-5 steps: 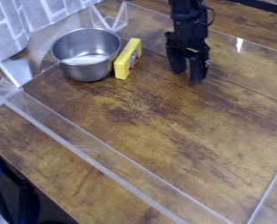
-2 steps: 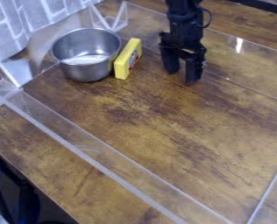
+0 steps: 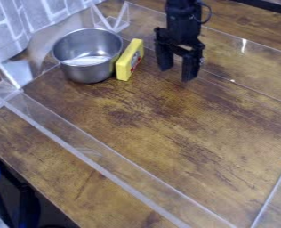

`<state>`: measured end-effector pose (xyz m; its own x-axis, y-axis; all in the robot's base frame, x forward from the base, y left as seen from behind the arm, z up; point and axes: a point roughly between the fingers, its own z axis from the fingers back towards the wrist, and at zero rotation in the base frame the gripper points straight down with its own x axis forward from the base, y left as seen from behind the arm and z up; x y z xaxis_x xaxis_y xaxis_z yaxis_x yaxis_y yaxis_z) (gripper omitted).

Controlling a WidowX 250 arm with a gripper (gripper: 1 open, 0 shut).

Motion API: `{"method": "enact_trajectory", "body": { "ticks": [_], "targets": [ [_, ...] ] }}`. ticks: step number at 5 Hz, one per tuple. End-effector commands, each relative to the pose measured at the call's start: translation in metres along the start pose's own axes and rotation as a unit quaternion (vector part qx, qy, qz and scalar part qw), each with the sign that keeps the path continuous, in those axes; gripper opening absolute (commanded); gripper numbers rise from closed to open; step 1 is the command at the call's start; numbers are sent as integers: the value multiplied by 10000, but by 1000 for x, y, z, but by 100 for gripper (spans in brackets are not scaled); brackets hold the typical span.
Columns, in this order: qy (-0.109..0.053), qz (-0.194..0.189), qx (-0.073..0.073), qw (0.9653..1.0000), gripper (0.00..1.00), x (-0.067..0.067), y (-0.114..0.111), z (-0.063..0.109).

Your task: Move the yellow butter to the right side of the table

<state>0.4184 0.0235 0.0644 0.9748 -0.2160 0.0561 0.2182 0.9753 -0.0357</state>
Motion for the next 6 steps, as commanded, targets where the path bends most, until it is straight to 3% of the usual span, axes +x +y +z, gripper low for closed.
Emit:
{"method": "enact_trajectory", "body": {
  "ticks": [1, 3, 6],
  "targets": [
    [-604, 117, 389, 9973, 100, -5, 8, 71],
    [-561, 409, 648, 9955, 100, -24, 46, 77],
    [-267, 516, 690, 9959, 100, -52, 71, 44]
  ]
}}
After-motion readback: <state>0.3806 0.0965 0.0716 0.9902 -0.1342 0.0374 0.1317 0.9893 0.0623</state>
